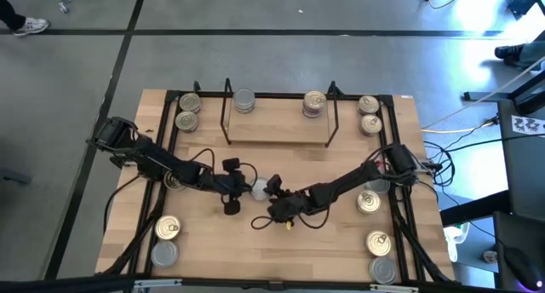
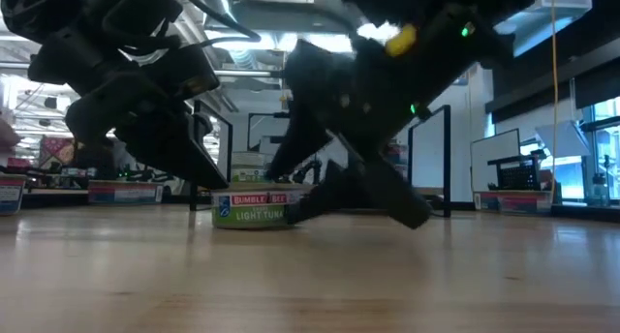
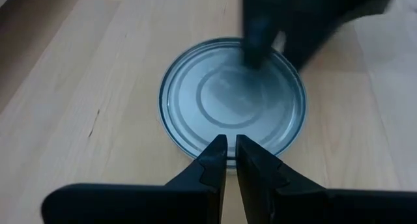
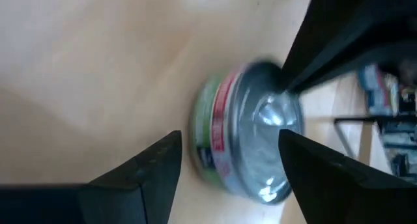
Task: Stack canned seafood by type on shelf
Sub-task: Put the green white tuna can on the shelf aligned with the stacked green white tuna cans
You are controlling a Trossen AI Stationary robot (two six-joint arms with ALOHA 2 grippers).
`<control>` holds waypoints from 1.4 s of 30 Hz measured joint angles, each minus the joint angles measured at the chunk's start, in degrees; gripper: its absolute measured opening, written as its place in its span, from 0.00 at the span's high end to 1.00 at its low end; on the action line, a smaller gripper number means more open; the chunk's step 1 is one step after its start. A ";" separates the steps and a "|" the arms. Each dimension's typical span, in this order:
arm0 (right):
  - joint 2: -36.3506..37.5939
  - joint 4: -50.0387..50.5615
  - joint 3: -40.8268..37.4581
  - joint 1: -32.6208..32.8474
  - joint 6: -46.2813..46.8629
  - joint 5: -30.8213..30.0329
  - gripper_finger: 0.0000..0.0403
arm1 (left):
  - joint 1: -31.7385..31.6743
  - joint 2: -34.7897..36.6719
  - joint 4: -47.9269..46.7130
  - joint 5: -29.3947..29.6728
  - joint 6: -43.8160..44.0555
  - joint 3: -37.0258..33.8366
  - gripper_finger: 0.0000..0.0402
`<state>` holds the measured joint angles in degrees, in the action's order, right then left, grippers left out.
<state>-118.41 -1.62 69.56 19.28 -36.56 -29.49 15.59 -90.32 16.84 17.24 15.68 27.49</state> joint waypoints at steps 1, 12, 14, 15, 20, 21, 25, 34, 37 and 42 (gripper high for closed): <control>0.00 0.39 -0.05 -0.34 -0.07 -0.47 0.37 | 0.00 0.00 0.84 0.00 0.04 -0.48 0.92; -0.86 -0.89 -0.03 -0.56 -6.13 -1.53 0.37 | 0.11 0.00 5.39 -0.02 0.02 -2.86 0.92; -1.39 -2.23 0.09 -0.63 -7.58 -2.03 0.37 | 0.11 0.00 5.43 -0.03 -0.41 -2.87 0.92; -1.59 -2.19 0.08 -0.69 -8.49 -2.38 0.37 | 0.11 0.00 5.43 -0.01 -0.58 -2.87 0.92; -2.66 -2.90 0.27 -1.13 -10.56 -3.11 0.37 | 0.11 0.00 5.67 0.01 -0.82 -2.89 0.92; -2.92 -3.24 0.28 -1.26 -11.02 -3.02 0.37 | 0.11 0.00 5.81 -0.01 -1.01 -2.91 0.92; -3.04 -3.91 0.19 -1.54 -12.13 -2.44 0.37 | 0.11 -0.04 6.43 -0.01 -1.30 -3.05 0.92; -3.21 -5.82 0.06 -3.12 -12.74 0.06 0.37 | 0.11 -0.04 6.52 0.02 -1.37 -3.07 0.92; -3.31 -7.42 0.02 -3.40 -13.09 0.04 0.39 | 0.11 -0.07 6.51 0.10 -1.42 -3.07 0.92; -3.39 -8.99 0.02 -3.92 -12.47 0.80 0.50 | 0.07 -0.11 6.47 0.65 -1.42 -3.07 0.92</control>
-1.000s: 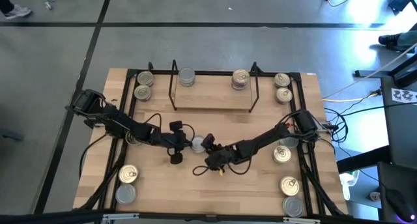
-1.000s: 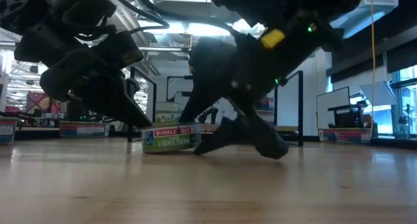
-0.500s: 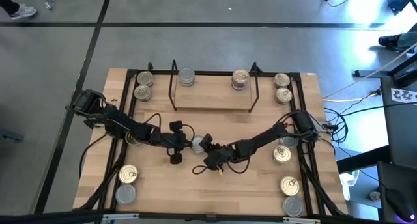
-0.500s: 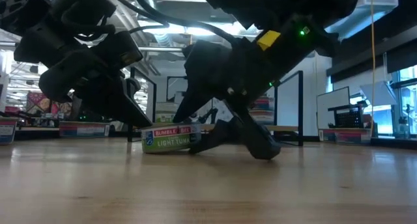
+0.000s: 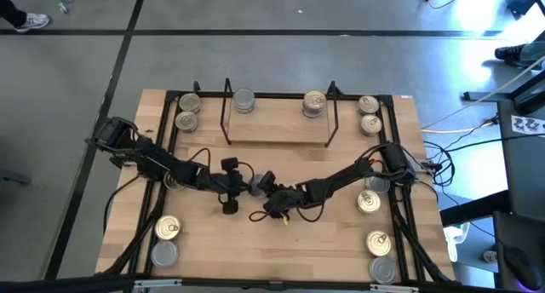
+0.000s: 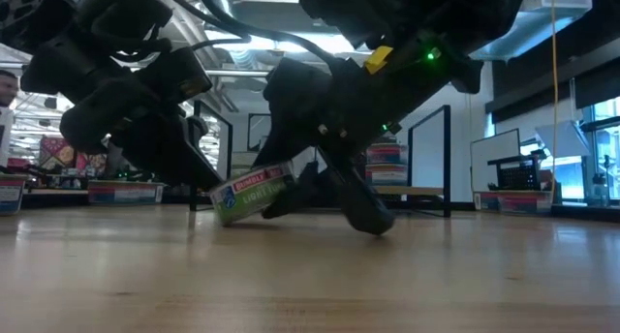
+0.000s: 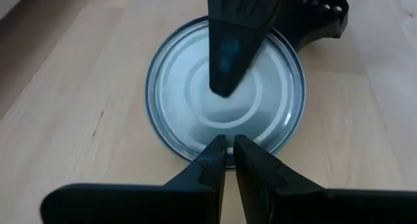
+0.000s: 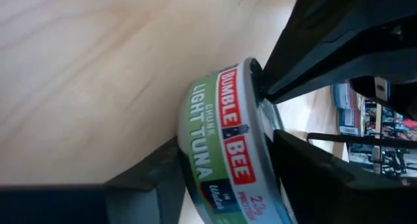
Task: Stack canned seafood by type on shelf
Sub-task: Put the green white tuna can on the shelf aligned with the stacked green white tuna cans
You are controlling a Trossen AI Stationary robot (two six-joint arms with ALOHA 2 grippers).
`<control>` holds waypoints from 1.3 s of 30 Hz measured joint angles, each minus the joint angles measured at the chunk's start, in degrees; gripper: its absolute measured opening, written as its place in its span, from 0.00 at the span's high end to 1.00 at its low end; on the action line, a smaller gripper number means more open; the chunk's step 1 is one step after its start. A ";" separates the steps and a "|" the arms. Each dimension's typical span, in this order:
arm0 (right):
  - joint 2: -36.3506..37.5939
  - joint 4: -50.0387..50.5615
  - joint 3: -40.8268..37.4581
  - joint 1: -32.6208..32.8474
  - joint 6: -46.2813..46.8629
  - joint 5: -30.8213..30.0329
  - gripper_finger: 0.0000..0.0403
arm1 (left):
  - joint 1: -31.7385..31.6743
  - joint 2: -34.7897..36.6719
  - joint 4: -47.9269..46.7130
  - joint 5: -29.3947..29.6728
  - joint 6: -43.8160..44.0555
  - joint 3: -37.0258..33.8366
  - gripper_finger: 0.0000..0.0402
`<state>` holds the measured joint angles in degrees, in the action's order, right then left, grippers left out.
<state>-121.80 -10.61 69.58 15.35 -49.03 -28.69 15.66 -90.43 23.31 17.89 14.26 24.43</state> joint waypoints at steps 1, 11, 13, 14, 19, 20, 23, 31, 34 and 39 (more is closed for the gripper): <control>-0.02 -0.07 0.00 -0.02 0.38 -0.13 0.53 | -0.01 0.02 0.00 0.19 0.00 0.00 0.92; 0.02 -0.11 -0.02 -0.09 1.50 -1.91 0.61 | -0.02 0.53 -0.03 2.12 -0.09 0.01 0.92; 0.04 -0.23 0.00 0.26 2.32 -2.52 0.61 | -0.02 1.34 -0.38 2.15 -0.12 0.00 0.92; 0.04 -0.33 0.01 0.26 2.43 -2.68 0.61 | -0.02 2.04 -0.62 2.19 -0.34 0.00 0.92; 0.04 0.50 0.78 0.27 3.01 -3.99 0.62 | 0.07 6.74 -3.69 1.83 -1.34 -0.20 0.92; 0.04 1.05 1.09 0.26 2.95 -4.28 0.62 | 0.09 8.16 -5.03 1.93 -1.37 -0.20 0.92; 0.30 2.66 2.18 0.19 1.95 -4.19 0.66 | 0.09 12.41 -9.49 3.07 -1.04 -0.20 0.92; 3.15 5.23 3.06 -2.38 -0.92 -3.49 0.66 | 0.09 22.66 -23.47 5.46 2.36 -0.13 0.92; 4.99 5.10 3.06 -4.28 -0.74 -3.92 0.66 | 0.11 26.00 -29.20 6.47 5.58 -0.02 0.92; 8.07 4.37 3.76 -8.07 -0.86 -3.21 0.66 | 0.10 30.10 -36.04 7.99 10.09 0.00 0.92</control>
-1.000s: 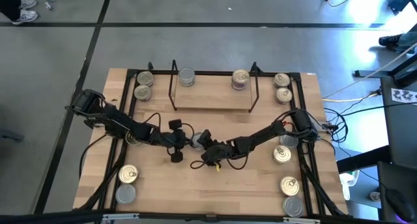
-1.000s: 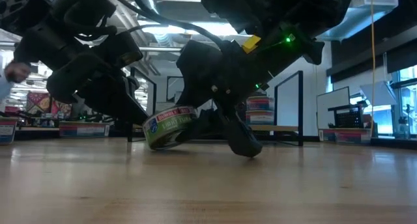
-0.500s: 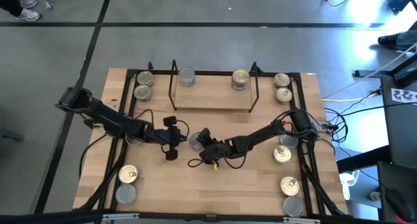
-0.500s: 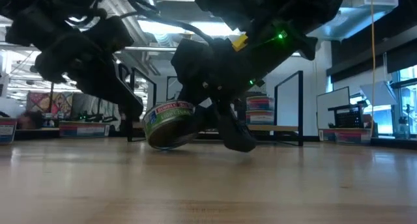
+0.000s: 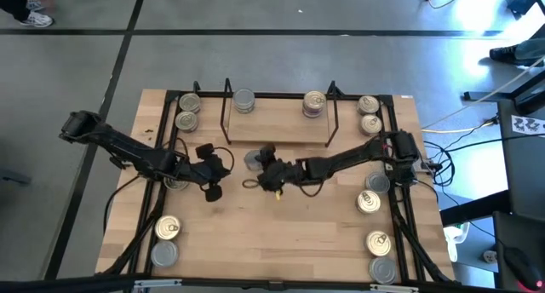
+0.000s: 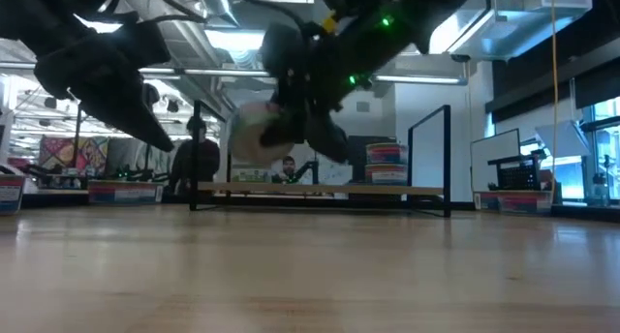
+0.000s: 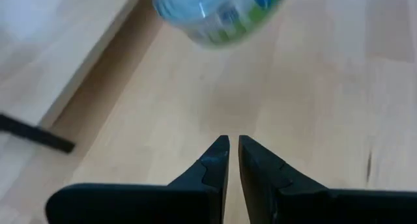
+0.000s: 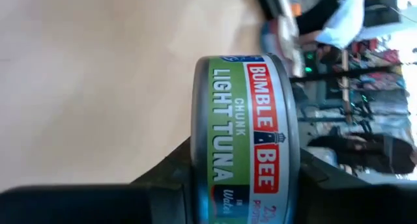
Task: Stack canned seafood by type on shelf
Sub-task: Put the green white tuna can on the shelf aligned with the stacked green white tuna cans
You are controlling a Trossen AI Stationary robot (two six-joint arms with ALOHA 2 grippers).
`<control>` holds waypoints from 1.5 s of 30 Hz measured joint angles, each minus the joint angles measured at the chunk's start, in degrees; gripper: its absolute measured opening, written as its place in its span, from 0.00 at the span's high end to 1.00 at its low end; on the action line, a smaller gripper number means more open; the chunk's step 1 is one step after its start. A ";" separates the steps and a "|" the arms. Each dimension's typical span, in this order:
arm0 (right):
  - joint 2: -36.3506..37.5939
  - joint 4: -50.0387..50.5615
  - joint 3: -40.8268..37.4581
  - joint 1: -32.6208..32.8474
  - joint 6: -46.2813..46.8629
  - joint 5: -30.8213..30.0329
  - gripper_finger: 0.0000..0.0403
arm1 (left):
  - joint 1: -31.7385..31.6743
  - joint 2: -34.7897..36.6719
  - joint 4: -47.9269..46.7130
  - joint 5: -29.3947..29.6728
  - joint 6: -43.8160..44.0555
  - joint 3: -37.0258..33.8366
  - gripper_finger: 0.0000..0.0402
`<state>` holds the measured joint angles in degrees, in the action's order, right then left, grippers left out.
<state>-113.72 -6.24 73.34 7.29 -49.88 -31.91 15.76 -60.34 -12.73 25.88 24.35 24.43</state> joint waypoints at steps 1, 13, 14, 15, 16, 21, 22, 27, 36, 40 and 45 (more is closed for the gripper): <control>0.14 -0.41 0.49 -0.89 -0.03 0.07 0.66 | -0.01 0.64 -1.25 0.30 0.99 0.00 0.92; -0.34 -5.84 3.83 -13.22 9.39 12.67 0.66 | 0.12 0.74 -1.89 0.69 1.98 0.04 0.92; -0.34 -6.40 3.83 -14.08 11.32 13.88 0.66 | 0.12 0.74 -1.84 0.69 1.42 0.04 0.92; -0.62 -7.09 3.85 -14.81 13.08 15.16 0.66 | 0.12 0.74 -1.78 0.69 0.85 0.04 0.92; -1.07 -8.31 3.90 -15.45 14.78 15.86 0.66 | 0.12 0.74 -1.93 0.69 0.46 0.04 0.92; -3.88 -11.71 4.88 -17.35 20.33 16.49 0.64 | 0.12 0.76 -2.22 0.70 -0.90 0.04 0.92; -4.50 -11.69 5.40 -17.54 20.58 16.49 0.65 | 0.12 0.77 -2.24 0.71 -0.93 0.04 0.92; -8.38 -11.45 9.04 -17.46 18.62 16.36 0.66 | 0.12 0.77 -4.05 0.73 -0.93 0.04 0.92; -14.83 -3.92 18.67 -17.46 13.65 11.90 0.65 | 0.12 0.77 -4.90 0.73 -0.45 0.04 0.92; -16.35 -4.07 20.32 -17.48 9.57 11.52 0.66 | 0.12 0.77 -4.91 0.71 -0.63 0.04 0.92; -17.51 -4.42 20.85 -17.88 8.54 11.51 0.60 | 0.12 0.77 -4.92 0.71 -0.67 0.04 0.92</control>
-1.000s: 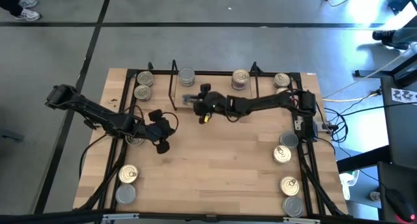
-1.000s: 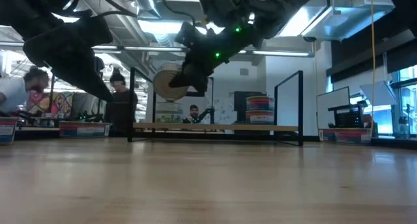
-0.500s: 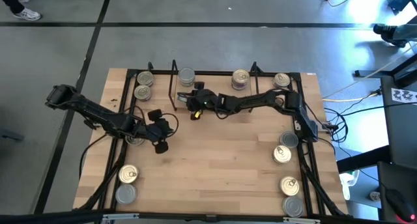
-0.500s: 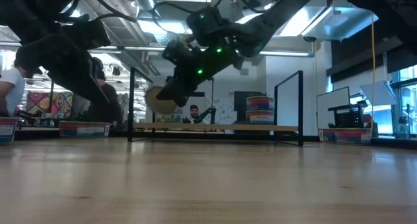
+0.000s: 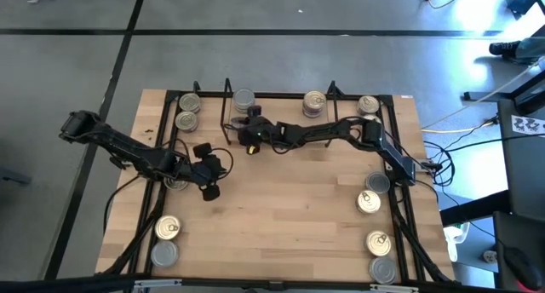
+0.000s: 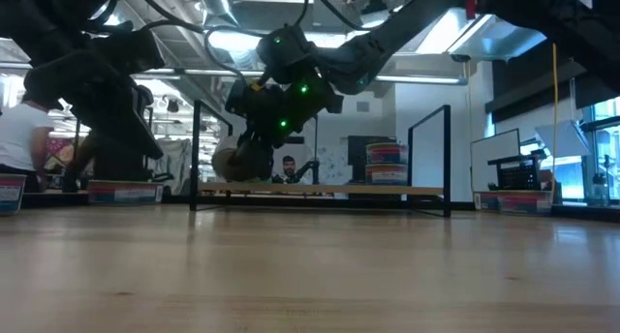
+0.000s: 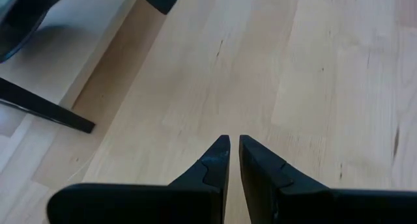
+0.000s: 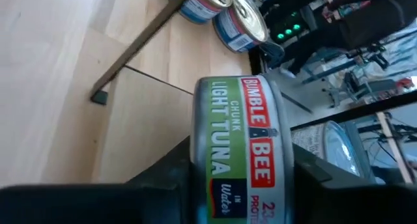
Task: Stack canned seafood by type on shelf
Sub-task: Put the green white tuna can on the shelf aligned with the stacked green white tuna cans
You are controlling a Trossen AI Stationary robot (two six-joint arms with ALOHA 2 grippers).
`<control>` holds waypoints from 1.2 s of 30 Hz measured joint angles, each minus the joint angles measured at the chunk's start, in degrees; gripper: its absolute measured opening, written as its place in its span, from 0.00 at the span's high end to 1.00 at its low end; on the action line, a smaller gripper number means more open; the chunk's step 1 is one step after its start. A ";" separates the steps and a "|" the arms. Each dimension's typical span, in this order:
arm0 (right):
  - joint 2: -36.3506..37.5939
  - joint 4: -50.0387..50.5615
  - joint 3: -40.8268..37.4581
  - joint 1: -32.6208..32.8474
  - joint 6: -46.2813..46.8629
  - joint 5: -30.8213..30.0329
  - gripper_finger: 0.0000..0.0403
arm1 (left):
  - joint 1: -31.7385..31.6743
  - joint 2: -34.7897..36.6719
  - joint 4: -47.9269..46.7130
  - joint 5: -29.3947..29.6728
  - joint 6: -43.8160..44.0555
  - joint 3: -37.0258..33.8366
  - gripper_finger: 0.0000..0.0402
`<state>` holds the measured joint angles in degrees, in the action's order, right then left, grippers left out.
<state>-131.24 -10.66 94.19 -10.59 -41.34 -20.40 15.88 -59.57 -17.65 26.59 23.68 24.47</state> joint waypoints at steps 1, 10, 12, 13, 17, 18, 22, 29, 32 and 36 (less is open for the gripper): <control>0.00 0.23 0.00 -0.05 0.26 -0.03 0.58 | 0.00 0.00 -0.01 0.00 -0.01 0.00 0.92; -0.02 0.53 0.00 -0.36 0.69 0.17 0.52 | 0.00 0.00 0.00 0.00 0.03 0.00 0.92; -0.02 1.36 0.00 -0.35 1.56 0.50 0.50 | 0.00 0.00 0.01 0.00 0.04 0.00 0.92; -0.04 1.61 0.00 -0.35 2.07 0.49 0.49 | 0.00 0.00 0.02 0.00 0.07 0.01 0.92; -0.05 1.73 0.00 -0.33 2.61 0.50 0.44 | 0.00 0.00 0.02 0.00 0.15 0.02 0.92; -0.05 1.73 0.00 -0.33 2.73 0.50 0.42 | 0.00 0.00 0.02 0.00 0.15 0.02 0.92; -0.05 1.30 -0.02 -0.33 4.69 0.47 0.35 | 0.00 0.00 0.02 0.00 0.51 0.02 0.92; -0.05 1.92 -0.02 -0.28 8.31 0.09 0.29 | 0.00 0.00 0.02 -0.03 1.02 0.02 0.92; 0.26 2.84 -0.04 -0.24 9.90 0.46 0.28 | 0.00 0.00 0.00 -0.39 1.05 0.02 0.92; 1.25 4.14 -0.07 -0.28 12.71 0.50 0.28 | 0.00 0.00 0.02 -0.44 1.05 0.02 0.92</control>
<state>-129.98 -6.52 94.13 -10.87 -28.63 -19.90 15.88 -59.57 -17.63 26.15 24.73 24.49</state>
